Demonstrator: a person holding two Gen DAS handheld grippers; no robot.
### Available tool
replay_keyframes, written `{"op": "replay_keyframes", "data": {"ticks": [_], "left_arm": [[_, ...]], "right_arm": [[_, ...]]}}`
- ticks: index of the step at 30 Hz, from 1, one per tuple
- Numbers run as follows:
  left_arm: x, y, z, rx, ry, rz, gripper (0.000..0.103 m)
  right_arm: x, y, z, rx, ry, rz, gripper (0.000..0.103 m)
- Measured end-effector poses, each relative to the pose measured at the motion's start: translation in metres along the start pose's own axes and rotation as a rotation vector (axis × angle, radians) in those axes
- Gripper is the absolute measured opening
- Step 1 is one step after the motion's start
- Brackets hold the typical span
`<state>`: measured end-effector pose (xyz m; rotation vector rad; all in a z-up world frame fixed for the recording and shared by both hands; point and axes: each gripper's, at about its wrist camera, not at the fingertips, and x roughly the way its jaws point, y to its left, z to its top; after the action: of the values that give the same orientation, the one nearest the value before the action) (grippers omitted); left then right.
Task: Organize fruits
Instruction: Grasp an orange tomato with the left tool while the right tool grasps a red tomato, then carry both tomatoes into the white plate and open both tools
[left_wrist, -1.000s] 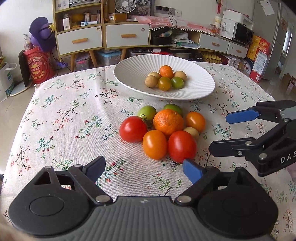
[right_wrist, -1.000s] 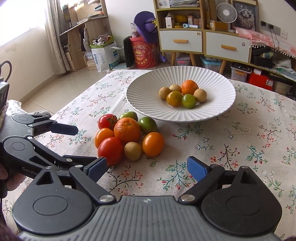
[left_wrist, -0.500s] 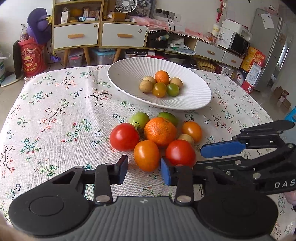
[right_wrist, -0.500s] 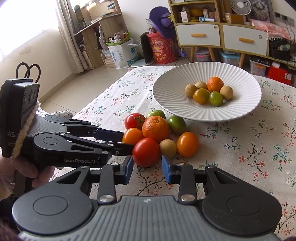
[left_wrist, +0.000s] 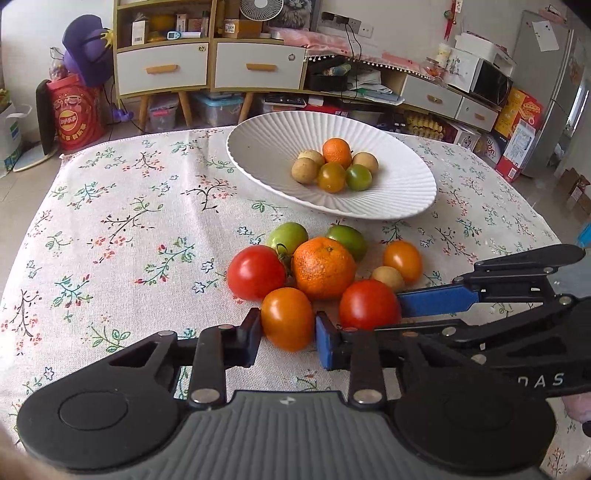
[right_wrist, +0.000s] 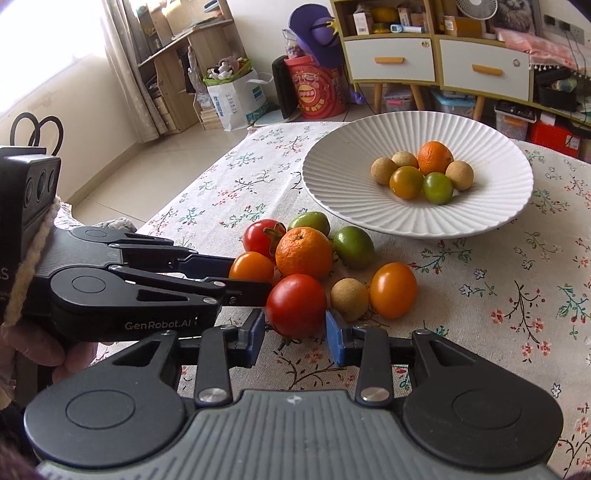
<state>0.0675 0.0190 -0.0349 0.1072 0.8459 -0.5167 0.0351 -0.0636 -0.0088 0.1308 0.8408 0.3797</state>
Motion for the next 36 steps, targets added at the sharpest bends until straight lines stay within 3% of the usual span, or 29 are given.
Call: {"op": "replay_keyframes", "data": {"ticks": [19, 36], "left_arm": [[-0.016, 0.012, 0.003, -0.040, 0.003, -0.007, 0.022], [-0.020, -0.017, 0.038, -0.039, -0.084, -0.042, 0.021]], "right_arm": [[0.001, 0.010, 0.001, -0.033, 0.007, -0.021, 0.034], [-0.035, -0.025, 0.033, 0.039, -0.136, -0.071, 0.034]]}}
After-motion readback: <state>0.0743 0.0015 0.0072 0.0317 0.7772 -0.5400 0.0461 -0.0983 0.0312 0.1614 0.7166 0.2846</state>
